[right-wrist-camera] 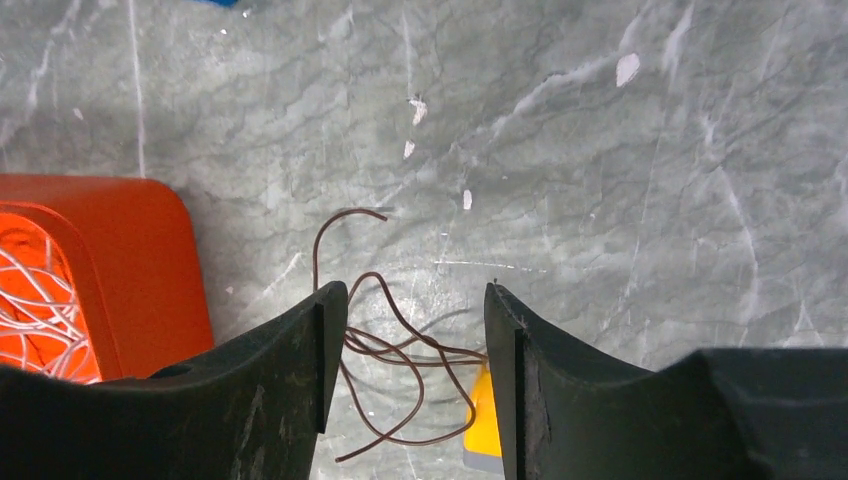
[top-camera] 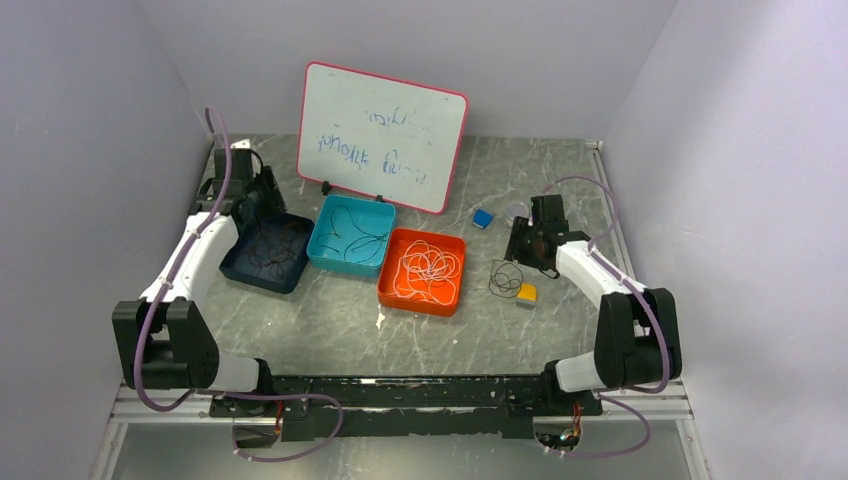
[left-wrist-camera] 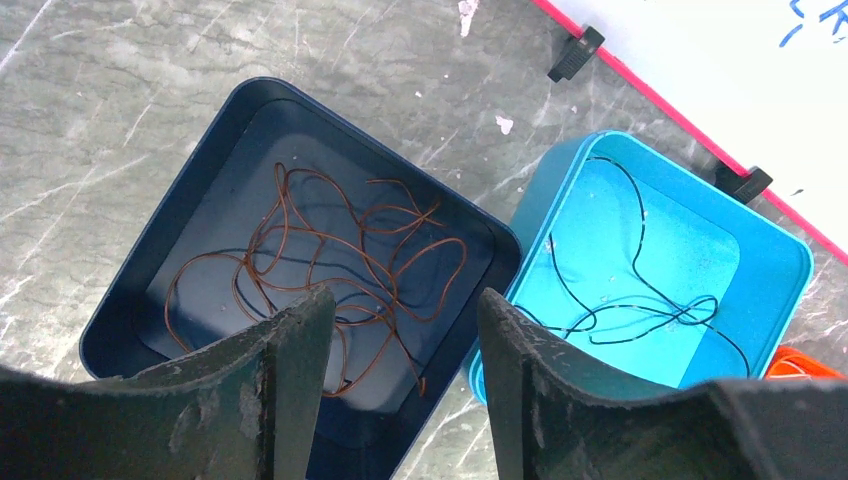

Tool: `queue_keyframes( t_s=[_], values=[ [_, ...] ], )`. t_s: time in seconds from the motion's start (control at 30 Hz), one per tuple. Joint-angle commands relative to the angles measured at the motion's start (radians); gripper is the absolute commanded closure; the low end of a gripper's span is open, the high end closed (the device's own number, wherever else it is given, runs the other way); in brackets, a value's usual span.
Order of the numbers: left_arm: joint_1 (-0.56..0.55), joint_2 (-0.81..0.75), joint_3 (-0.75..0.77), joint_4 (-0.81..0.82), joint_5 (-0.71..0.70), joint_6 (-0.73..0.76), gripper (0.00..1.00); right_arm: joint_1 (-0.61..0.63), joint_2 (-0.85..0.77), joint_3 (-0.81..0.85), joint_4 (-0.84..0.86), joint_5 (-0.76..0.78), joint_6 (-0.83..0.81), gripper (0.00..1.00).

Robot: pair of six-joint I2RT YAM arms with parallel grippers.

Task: Untangle the cables

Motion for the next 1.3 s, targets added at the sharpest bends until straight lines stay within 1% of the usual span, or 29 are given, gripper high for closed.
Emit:
queue_keyframes(
  t_s=[0.0,0.17,0.3,0.43,0.57,0.73,0.83,0.9,1.0,1.17,1.27],
  values=[
    [-0.005,0.014,0.035,0.033,-0.008,0.005,0.41,-0.004,0.030,0.005,-0.031,-0.037,-0.030,0.43],
    [-0.005,0.018,0.036,0.033,-0.034,0.020,0.41,-0.004,0.072,0.000,0.022,0.017,-0.046,0.45],
    [-0.005,0.012,0.046,0.017,-0.051,0.036,0.41,-0.004,0.111,0.011,0.043,0.013,-0.050,0.50],
    [-0.005,-0.004,0.047,0.016,-0.058,0.039,0.40,-0.004,0.110,-0.009,0.065,-0.013,-0.048,0.57],
    [-0.005,-0.017,0.051,0.018,-0.048,0.036,0.40,-0.005,0.103,-0.025,0.075,-0.012,-0.044,0.70],
    [-0.005,-0.032,0.048,0.025,-0.027,0.032,0.41,-0.005,0.064,-0.034,0.087,-0.025,-0.036,0.81],
    [-0.005,-0.034,0.045,0.031,-0.014,0.030,0.41,-0.005,0.048,-0.032,0.084,-0.044,-0.036,0.94],
    [-0.005,-0.034,0.048,0.030,0.000,0.030,0.41,-0.005,0.036,-0.032,0.084,-0.058,-0.033,1.00],
    [-0.005,-0.036,0.051,0.041,0.045,0.035,0.40,-0.006,-0.001,-0.039,0.093,-0.083,-0.019,1.00],
    [-0.032,-0.065,0.048,0.127,0.281,0.101,0.39,-0.006,-0.106,-0.071,0.169,-0.156,-0.010,1.00],
    [-0.081,-0.064,0.067,0.155,0.355,0.100,0.38,-0.005,-0.161,-0.090,0.247,-0.243,0.001,1.00]
  ],
)
